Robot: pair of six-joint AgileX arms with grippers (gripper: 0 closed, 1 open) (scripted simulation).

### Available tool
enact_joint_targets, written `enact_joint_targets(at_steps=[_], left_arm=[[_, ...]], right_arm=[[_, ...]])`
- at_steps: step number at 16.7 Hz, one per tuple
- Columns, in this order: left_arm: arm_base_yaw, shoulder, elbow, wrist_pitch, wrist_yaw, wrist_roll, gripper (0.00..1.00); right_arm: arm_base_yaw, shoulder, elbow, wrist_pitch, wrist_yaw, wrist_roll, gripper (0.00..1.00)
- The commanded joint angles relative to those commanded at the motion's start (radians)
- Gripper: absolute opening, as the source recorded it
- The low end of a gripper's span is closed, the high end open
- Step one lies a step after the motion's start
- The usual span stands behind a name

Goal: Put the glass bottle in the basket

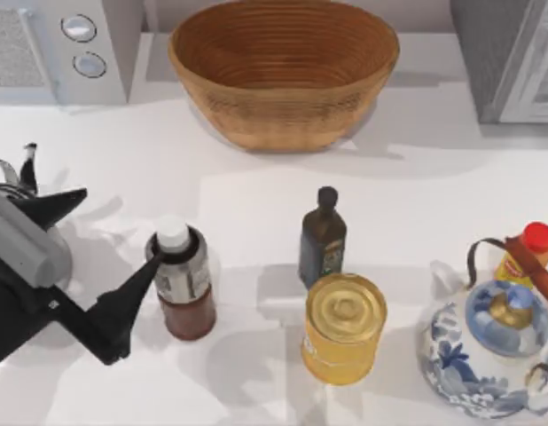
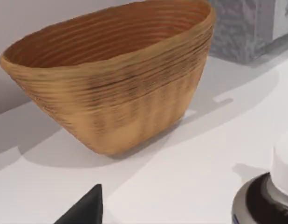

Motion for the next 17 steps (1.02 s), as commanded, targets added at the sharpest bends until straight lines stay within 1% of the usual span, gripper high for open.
enact_joint_targets(at_steps=[3,6,12,17], left_arm=[[-0.017,0.104,-0.037,0.013,0.041,0.000,1.00],[-0.024,0.147,-0.061,0.018,0.062,-0.002,1.00],[-0.023,0.158,-0.049,0.020,0.060,-0.003,1.00],[-0.063,0.321,0.049,0.091,0.028,-0.018,1.00]], right_arm=[[0.000,0.000,0.000,0.000,0.000,0.000,1.00],[0.000,0.000,0.000,0.000,0.000,0.000,1.00],[0.000,0.000,0.000,0.000,0.000,0.000,1.00],[0.000,0.000,0.000,0.000,0.000,0.000,1.00]])
